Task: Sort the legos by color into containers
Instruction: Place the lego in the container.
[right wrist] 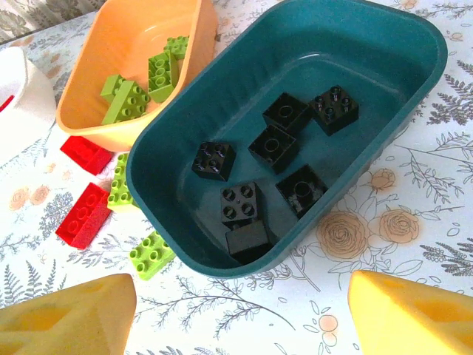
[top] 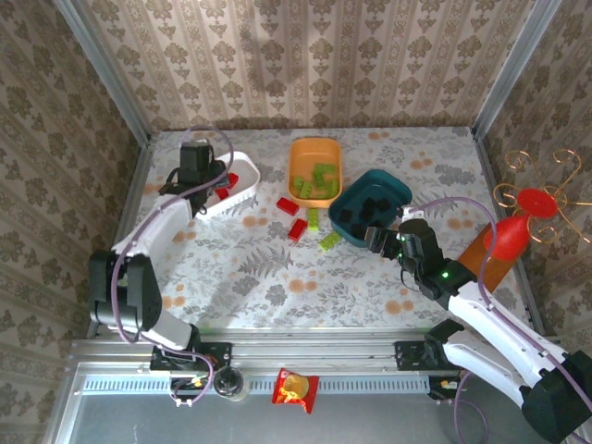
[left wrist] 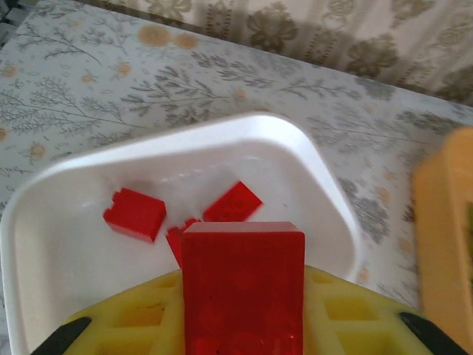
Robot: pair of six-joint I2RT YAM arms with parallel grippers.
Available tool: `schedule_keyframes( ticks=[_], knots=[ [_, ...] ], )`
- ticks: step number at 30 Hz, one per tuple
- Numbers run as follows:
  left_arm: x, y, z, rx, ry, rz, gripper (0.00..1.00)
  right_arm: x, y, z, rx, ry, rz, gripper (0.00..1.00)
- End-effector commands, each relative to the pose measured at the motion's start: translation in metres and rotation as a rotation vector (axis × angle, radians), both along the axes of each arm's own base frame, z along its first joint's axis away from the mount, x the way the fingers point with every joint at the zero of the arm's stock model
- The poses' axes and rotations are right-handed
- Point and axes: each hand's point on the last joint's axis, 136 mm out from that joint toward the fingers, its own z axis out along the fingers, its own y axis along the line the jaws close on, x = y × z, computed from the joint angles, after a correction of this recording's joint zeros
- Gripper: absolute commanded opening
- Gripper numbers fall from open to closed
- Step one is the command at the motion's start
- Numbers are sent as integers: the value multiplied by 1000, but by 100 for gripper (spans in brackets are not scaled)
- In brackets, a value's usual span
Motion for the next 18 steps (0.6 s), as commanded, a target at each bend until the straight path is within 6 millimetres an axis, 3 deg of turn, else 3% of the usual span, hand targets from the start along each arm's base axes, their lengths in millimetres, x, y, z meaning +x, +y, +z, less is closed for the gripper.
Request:
schedule_keyframes(
  ticks=[1,5,8,11,14,18],
  knots=[
    [15,17,-39,61,104,15,31,1,3,13,25,-29,4,77],
    [33,23,-54,53,136,16,45,1,4,15,26,-26,10,77],
    [37,11,-42,11,113,-19,62,0,3,18,23,-29,10,78],
    [25,-18,-22,2,68,-91,70,0,2,19,23,-35,4,79],
    [0,-57,-12,-9,36,-188,74,1,2,18,22,-35,1,79],
    [-53,-132,-32,8,74,-391,76,3,3,15,19,-25,3,79]
  ],
)
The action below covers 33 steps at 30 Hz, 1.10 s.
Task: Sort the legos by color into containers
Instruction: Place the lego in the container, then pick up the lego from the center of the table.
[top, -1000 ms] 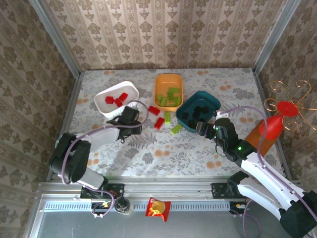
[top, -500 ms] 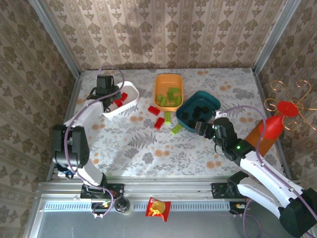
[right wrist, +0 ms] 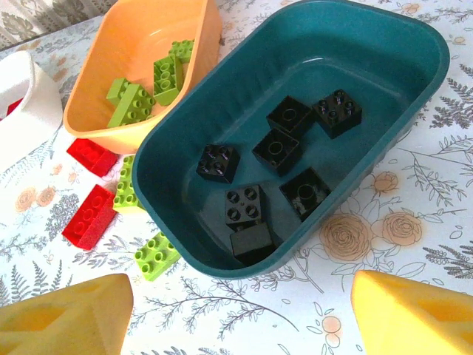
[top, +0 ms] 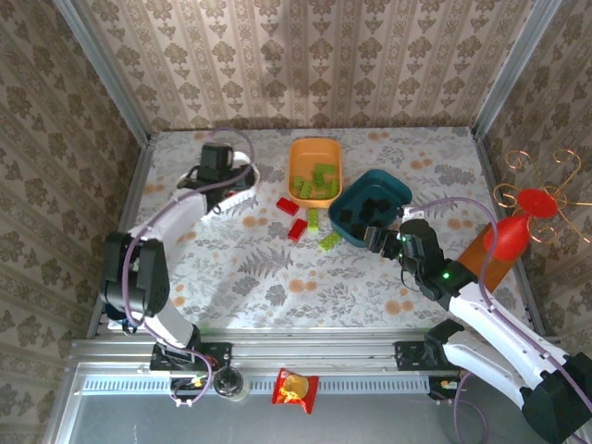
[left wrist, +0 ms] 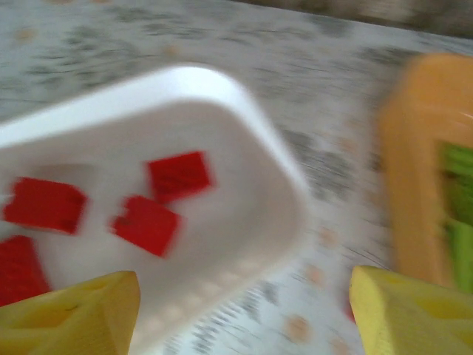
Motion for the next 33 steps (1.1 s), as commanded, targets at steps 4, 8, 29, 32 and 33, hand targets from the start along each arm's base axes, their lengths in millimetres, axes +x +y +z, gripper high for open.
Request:
schedule_keyframes(
  ticks=[4,8,29,32,33],
  knots=[
    [-79,-110,-48,19,97,-323,77,4,3,12,14,-16,-3,79],
    [-102,-139,-79,73,146,-408,77,4,2,12,13,-14,-4,79],
    [-102,-124,-132,134,229,-378,29,4,0,17,14,-26,-15,79],
    [-103,-107,-107,95,187,-335,28,5,2,18,17,-28,-12,80],
    [-102,-100,-97,84,166,-317,28,5,2,18,20,-28,-11,79]
  ],
)
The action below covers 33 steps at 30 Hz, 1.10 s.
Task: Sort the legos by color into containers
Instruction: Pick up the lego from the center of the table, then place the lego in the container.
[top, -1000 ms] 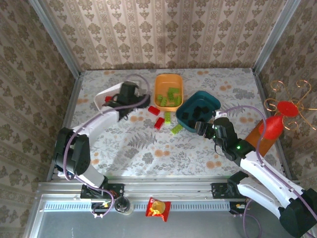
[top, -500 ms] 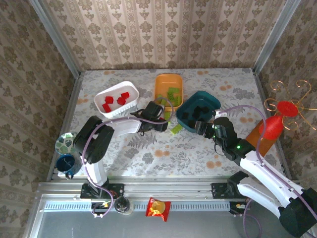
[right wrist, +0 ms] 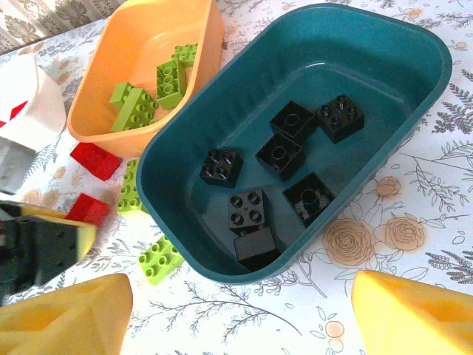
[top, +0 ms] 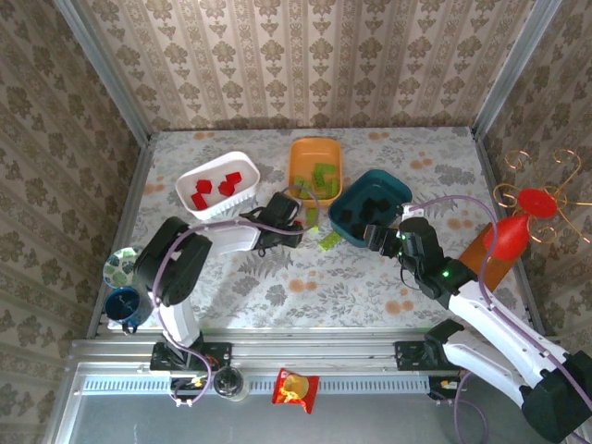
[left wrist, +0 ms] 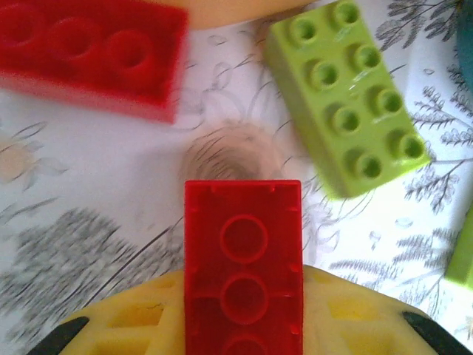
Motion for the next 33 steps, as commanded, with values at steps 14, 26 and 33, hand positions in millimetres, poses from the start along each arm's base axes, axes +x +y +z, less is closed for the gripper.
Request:
schedule_keyframes(
  ticks=[14,26,33],
  knots=[
    [138,162,92,-151,-172,472,29,7,8,3,30,3,1,79],
    [163,156,131,-260,-211,478,70,6,20,2,34,23,60,82],
    [100,92,175,-308,-301,290,74,9,75,-14,-2,34,150,80]
  ],
)
